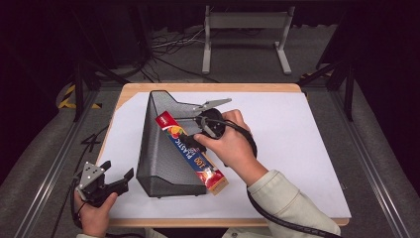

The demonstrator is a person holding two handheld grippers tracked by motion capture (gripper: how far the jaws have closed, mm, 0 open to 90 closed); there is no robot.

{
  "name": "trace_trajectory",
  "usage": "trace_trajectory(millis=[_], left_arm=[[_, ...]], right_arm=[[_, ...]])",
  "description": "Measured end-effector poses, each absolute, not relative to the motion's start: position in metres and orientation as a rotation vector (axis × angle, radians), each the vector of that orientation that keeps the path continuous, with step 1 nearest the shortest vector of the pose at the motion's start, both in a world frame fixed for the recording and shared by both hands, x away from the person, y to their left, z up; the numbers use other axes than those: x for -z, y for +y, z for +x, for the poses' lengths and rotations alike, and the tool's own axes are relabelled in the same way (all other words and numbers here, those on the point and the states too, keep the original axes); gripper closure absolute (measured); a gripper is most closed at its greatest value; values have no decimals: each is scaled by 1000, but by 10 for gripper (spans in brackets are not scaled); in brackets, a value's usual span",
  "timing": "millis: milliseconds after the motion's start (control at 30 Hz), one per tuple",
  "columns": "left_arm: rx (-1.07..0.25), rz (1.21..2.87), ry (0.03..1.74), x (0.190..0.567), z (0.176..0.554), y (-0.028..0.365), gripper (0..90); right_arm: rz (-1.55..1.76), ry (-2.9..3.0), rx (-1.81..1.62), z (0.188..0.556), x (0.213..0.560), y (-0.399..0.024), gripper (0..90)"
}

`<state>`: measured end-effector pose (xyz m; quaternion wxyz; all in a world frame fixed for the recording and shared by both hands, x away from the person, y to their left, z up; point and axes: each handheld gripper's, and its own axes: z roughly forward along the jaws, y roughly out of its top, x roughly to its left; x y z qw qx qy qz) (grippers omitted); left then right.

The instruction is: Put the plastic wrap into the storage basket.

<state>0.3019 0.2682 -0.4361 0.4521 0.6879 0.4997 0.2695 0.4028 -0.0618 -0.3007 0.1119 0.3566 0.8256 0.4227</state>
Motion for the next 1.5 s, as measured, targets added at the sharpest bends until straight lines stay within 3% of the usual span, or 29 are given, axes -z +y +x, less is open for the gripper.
trace_trajectory(millis=[533, 1067, 1500], left_arm=[[-665, 1701, 1228, 436, 303, 267, 151], [-669, 1707, 1233, 436, 303, 267, 151], [-674, 1708, 1243, 436, 302, 266, 151]], right_arm=[[999, 2335, -1343, 388, 290, -114, 191], [1078, 2188, -1317, 378, 296, -227, 172], [1145, 2113, -1226, 359, 383, -309, 161]])
